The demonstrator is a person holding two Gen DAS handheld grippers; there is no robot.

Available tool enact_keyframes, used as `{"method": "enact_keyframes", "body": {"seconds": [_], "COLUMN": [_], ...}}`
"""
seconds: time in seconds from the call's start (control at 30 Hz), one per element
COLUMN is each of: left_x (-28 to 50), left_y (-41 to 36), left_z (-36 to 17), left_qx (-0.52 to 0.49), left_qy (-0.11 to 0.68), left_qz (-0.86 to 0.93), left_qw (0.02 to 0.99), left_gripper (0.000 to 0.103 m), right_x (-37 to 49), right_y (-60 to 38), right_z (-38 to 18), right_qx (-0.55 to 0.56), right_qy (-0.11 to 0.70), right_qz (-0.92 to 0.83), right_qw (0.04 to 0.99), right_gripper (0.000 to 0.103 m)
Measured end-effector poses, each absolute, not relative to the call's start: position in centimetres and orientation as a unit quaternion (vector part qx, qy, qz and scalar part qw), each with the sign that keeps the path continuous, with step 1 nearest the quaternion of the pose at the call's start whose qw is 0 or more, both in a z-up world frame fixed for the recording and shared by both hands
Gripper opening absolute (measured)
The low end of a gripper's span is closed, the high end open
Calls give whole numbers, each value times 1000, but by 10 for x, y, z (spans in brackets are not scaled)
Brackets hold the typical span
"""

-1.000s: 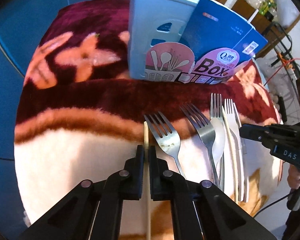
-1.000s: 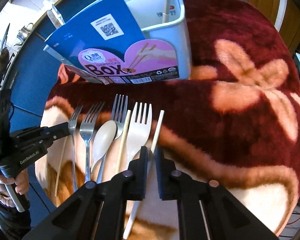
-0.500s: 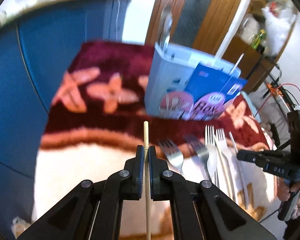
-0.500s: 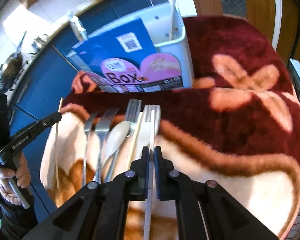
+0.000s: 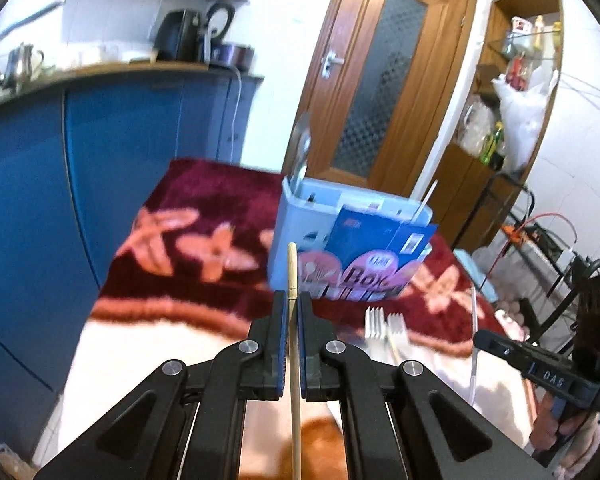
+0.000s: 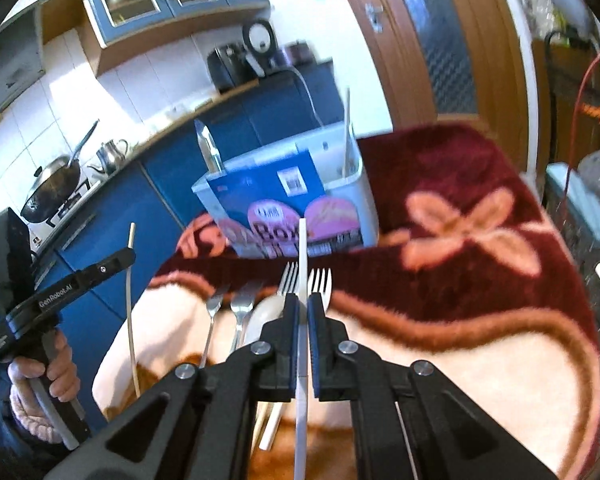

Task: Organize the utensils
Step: 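Lift both utensils and lower them into the blue caddy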

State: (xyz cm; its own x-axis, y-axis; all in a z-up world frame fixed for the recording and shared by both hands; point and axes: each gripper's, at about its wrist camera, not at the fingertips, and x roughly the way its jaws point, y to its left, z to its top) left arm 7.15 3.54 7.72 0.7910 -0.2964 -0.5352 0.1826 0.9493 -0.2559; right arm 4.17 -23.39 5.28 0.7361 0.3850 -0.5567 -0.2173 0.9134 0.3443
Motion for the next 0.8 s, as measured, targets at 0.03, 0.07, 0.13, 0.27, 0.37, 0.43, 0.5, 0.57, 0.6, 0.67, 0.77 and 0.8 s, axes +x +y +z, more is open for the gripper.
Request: {"method": "enact_keyframes", "body": {"seconds": [0.03,0.07,0.13,0.27,0.37,0.43,0.5,0.57,0.6,0.67,0.77,0.8], "left_x": [69,68,65,67,76,84,94,103,108,118,128,131], "left_y": [35,34,32,31,28,27,26,23,21,17,10,8], "left_z": [82,85,95,112,124,131,138,145,147,153,162,165], "left_qx": [-96,-96,-97,-111,-113,-118,-122,-120,-117,-111,-100,-96], "left_qy": [287,278,256,217,198,186,176,169,167,162,138,127], "left_qz": [-129,-131,-132,-133,-126,-124,-120,-116,-113,-111,-107,-103], "left_qw": [944,947,953,961,966,968,969,972,972,974,979,982], "left_gripper": [4,4,4,4,4,4,4,4,4,4,4,4], "right_x": [40,37,33,33,38,40,43,47,50,55,68,71], "right_y": [-234,-232,-233,-235,-236,-236,-235,-236,-237,-239,-243,-243], "right_z": [55,60,66,77,82,84,87,90,93,98,109,113], "right_qx": [127,123,119,116,116,111,100,95,94,92,92,91], "right_qy": [315,299,278,248,230,222,212,204,199,192,178,174], "right_qz": [162,160,157,147,144,141,137,135,134,133,133,133], "right_qw": [926,933,940,951,955,958,963,965,966,968,971,971], "right_gripper": [6,6,6,6,6,6,6,6,6,6,6,6]}}
